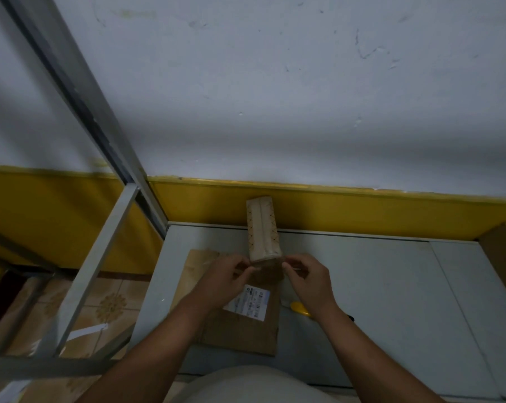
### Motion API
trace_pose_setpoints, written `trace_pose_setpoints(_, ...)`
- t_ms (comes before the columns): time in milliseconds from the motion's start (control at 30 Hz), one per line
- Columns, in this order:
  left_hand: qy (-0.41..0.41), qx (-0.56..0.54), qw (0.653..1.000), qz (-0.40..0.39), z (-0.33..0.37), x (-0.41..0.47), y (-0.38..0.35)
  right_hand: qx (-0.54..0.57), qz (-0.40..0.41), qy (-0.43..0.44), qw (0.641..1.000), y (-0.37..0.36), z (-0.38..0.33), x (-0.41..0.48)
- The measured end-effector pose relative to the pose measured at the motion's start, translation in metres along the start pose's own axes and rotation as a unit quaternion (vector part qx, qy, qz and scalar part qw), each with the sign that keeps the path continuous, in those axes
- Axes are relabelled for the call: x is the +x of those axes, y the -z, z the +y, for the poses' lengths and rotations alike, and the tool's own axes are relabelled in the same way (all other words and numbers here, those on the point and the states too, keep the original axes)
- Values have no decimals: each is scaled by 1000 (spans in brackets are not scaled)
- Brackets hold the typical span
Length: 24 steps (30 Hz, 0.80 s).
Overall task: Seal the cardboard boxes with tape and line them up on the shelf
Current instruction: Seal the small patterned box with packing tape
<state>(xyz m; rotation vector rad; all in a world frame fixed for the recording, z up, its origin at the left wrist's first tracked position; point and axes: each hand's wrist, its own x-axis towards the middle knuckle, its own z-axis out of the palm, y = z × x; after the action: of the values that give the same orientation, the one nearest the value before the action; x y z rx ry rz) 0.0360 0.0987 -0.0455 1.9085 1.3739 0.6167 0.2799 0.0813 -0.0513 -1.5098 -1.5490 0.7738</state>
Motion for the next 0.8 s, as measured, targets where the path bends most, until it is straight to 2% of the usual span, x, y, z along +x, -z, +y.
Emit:
trace_pose_setpoints(400, -42, -7, 998, -38, -7, 3, 16, -14, -59, 14, 998, 10, -7, 13)
trace_pose_setpoints(500, -31, 4, 999, -37, -8, 6, 17, -10, -79, 8, 997, 10, -9, 15)
trace_pose_setpoints(633, -31, 13, 999, -26, -12, 10, 16, -61, -50, 24, 997, 4, -6, 18)
trace_pose_setpoints(800, 23, -6, 1000, -15, -11, 20, 23, -82, -56, 33, 995, 9, -2, 27)
